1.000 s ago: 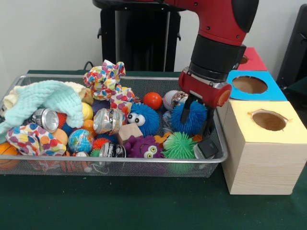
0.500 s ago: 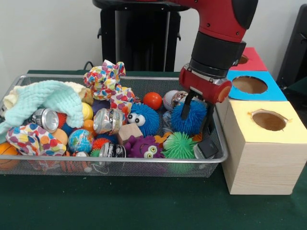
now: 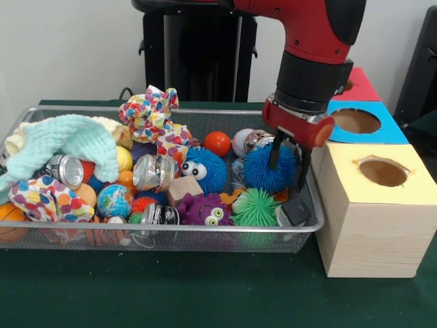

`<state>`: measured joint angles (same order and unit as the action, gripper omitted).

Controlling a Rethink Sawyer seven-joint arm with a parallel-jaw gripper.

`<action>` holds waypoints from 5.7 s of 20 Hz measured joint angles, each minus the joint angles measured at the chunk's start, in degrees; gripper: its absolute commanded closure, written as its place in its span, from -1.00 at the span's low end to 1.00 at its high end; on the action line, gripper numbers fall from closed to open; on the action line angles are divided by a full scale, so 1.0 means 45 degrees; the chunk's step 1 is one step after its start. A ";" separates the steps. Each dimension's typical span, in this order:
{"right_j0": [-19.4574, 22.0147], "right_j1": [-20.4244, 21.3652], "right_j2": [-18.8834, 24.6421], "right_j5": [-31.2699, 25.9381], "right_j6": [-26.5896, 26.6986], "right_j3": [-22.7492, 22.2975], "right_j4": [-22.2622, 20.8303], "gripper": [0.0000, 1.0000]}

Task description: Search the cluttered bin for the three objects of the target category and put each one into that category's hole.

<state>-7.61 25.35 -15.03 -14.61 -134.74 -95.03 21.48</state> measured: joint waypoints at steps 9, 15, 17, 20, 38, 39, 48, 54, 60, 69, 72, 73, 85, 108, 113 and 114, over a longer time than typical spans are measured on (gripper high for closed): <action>0.0376 -0.0069 0.0586 0.0011 0.0000 -0.0287 0.0029 -1.00; 0.0363 -0.0063 0.0583 -0.0005 -0.0003 -0.0287 0.0031 -1.00; 0.0339 -0.0047 0.0558 -0.0062 -0.0003 -0.0287 0.0029 -1.00; 0.0285 -0.0029 0.0494 -0.0181 0.0000 -0.0289 0.0026 -1.00; -0.0210 0.0706 -0.0539 -0.2412 0.0000 -0.0300 0.0000 -1.00; -0.0179 0.0718 -0.0561 -0.2412 0.0000 -0.0306 0.0000 -1.00; 0.0342 0.0720 -0.0641 -0.2412 0.0000 -0.0371 -0.0053 -1.00; 0.0704 0.0513 -0.0669 -0.2404 0.0000 -0.0378 -0.0304 -1.00; 0.0800 0.0177 -0.0666 -0.2200 0.0000 -0.0380 -0.0535 -1.00; 0.0806 -0.0060 -0.0656 -0.1968 0.0000 -0.0378 -0.0550 -1.00; 0.0805 -0.0094 -0.0619 -0.1923 0.0000 -0.0380 -0.0553 -1.00; 0.0804 -0.0104 -0.0596 -0.1908 0.0000 -0.0380 -0.0550 -1.00; 0.0691 -0.0102 -0.0426 -0.1845 0.0000 -0.0381 -0.0550 -1.00; 0.0674 -0.0743 0.0017 -0.0223 0.0000 -0.0376 -0.0545 1.00; 0.0767 -0.0744 0.0053 -0.0092 0.0000 -0.0378 -0.0548 1.00; 0.0840 -0.0744 0.0072 -0.0076 0.0000 -0.0378 -0.0548 1.00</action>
<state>-3.83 22.01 -14.71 -14.96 -134.74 -96.73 19.02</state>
